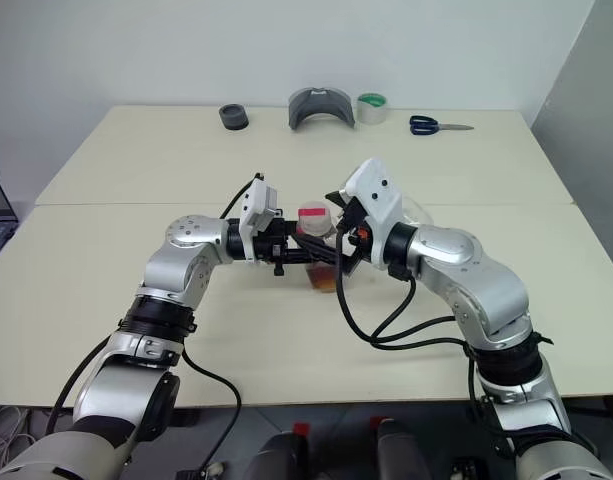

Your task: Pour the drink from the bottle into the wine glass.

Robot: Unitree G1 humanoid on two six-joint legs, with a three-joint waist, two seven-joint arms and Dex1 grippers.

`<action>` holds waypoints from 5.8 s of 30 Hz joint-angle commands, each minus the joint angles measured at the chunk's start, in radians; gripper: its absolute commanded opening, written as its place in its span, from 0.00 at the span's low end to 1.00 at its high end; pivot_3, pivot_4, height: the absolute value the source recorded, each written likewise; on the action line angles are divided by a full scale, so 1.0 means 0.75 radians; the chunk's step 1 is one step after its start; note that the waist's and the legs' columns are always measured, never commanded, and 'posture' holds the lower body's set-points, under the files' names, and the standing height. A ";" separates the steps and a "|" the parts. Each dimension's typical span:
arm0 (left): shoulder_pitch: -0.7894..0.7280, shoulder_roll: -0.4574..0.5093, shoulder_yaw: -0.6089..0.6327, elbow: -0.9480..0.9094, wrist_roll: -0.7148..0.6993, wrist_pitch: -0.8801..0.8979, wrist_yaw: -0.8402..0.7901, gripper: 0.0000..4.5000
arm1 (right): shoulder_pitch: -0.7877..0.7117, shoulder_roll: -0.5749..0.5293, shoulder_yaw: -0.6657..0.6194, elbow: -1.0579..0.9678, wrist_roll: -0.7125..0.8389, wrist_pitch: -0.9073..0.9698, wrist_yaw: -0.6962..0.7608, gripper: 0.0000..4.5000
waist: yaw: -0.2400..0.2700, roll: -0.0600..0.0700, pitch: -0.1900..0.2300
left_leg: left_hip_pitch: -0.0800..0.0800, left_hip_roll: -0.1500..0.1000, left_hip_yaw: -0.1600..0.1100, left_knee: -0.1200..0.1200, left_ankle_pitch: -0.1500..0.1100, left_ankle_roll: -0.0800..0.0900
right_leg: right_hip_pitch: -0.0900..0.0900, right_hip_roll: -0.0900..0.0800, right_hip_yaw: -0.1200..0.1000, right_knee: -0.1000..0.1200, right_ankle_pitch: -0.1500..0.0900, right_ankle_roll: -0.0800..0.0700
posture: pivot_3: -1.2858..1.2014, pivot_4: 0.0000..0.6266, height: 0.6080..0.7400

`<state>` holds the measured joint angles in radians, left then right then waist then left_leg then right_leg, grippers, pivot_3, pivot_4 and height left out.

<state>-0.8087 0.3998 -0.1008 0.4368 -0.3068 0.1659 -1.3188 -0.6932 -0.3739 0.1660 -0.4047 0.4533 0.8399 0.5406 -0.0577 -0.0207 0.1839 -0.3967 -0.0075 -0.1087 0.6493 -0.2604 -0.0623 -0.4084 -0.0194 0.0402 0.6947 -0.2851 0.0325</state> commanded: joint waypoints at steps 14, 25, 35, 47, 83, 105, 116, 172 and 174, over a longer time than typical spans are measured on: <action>-0.010 -0.006 0.016 -0.050 -0.017 -0.033 0.004 0.40 | -0.038 -0.038 0.053 -0.042 -0.140 -0.170 0.004 0.41 | 0.000 0.000 0.000 | 0.000 0.000 0.000 0.000 0.000 0.000 | 0.000 0.000 0.000 0.000 0.000 0.000 | 0.52 0.24 1.00; 0.016 -0.011 0.020 -0.076 -0.023 -0.021 0.023 0.40 | 0.125 0.047 -0.069 -0.154 -0.109 -0.226 -0.073 0.38 | 0.001 0.000 0.000 | 0.000 0.000 0.000 0.000 0.000 -0.001 | 0.000 0.000 0.000 0.001 0.000 0.000 | 0.52 0.24 1.00; 0.049 0.041 0.128 -0.076 -0.039 0.029 0.182 0.40 | 0.724 -0.120 -0.405 -0.408 -0.123 -0.073 -0.245 0.38 | 0.021 0.000 0.000 | -0.001 -0.001 -0.001 0.000 0.000 0.000 | 0.001 -0.001 0.000 -0.001 0.000 0.000 | 0.52 0.24 1.00; 0.068 0.090 0.195 -0.094 -0.037 0.049 0.268 0.40 | 0.911 -0.202 -0.353 -0.355 -0.278 -0.018 -0.324 0.96 | 0.004 0.000 0.000 | 0.002 0.000 0.001 0.000 0.000 0.000 | 0.001 0.001 0.002 0.002 0.000 0.000 | 0.52 0.24 1.00; -0.038 0.240 0.425 0.302 0.098 -0.111 0.947 0.40 | 0.366 -0.100 -0.052 -0.229 -0.066 -0.113 -0.012 1.00 | 0.003 -0.004 -0.002 | 0.002 0.000 -0.001 0.001 0.000 0.000 | 0.003 0.000 0.000 0.001 0.000 0.000 | 0.52 0.24 1.00; 0.035 0.198 0.519 0.410 0.075 -0.135 1.127 0.62 | 0.093 0.193 0.192 0.121 -0.258 -0.285 0.015 1.00 | 0.002 -0.005 -0.002 | 0.001 0.000 0.000 0.002 0.001 -0.002 | -0.001 -0.001 0.000 0.003 0.000 0.000 | 0.52 0.24 1.00; 0.078 0.199 0.509 0.427 0.097 -0.186 1.110 1.00 | 0.098 0.199 0.198 0.113 -0.266 -0.278 0.027 1.00 | 0.001 -0.005 -0.003 | 0.001 0.000 0.000 0.002 0.001 -0.001 | -0.001 -0.001 0.000 0.003 0.000 0.000 | 0.52 0.24 1.00; 0.550 0.085 -0.091 -0.529 0.068 -0.203 0.301 1.00 | -0.759 -0.276 0.399 1.763 -0.593 -0.021 0.707 0.92 | 0.001 -0.003 -0.001 | 0.004 0.000 0.004 -0.003 0.000 0.001 | 0.003 -0.001 0.002 -0.003 0.000 -0.001 | 0.52 0.24 1.00; 0.558 0.082 -0.094 -0.547 0.072 -0.200 0.314 1.00 | -0.798 -0.250 0.407 1.858 -0.640 -0.074 0.728 0.80 | 0.001 -0.002 -0.001 | 0.004 0.000 0.004 -0.003 0.000 0.000 | 0.002 -0.001 0.002 -0.003 0.001 -0.001 | 0.52 0.24 1.00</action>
<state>-0.3926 0.4643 -0.1661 0.0744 -0.2557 0.0228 -1.0939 -1.2441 -0.5590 0.4732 0.9550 0.0055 0.8222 1.0679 -0.0573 -0.0225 0.1829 -0.3935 -0.0075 -0.1058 0.6471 -0.2606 -0.0620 -0.4067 -0.0204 0.0418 0.6926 -0.2847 0.0319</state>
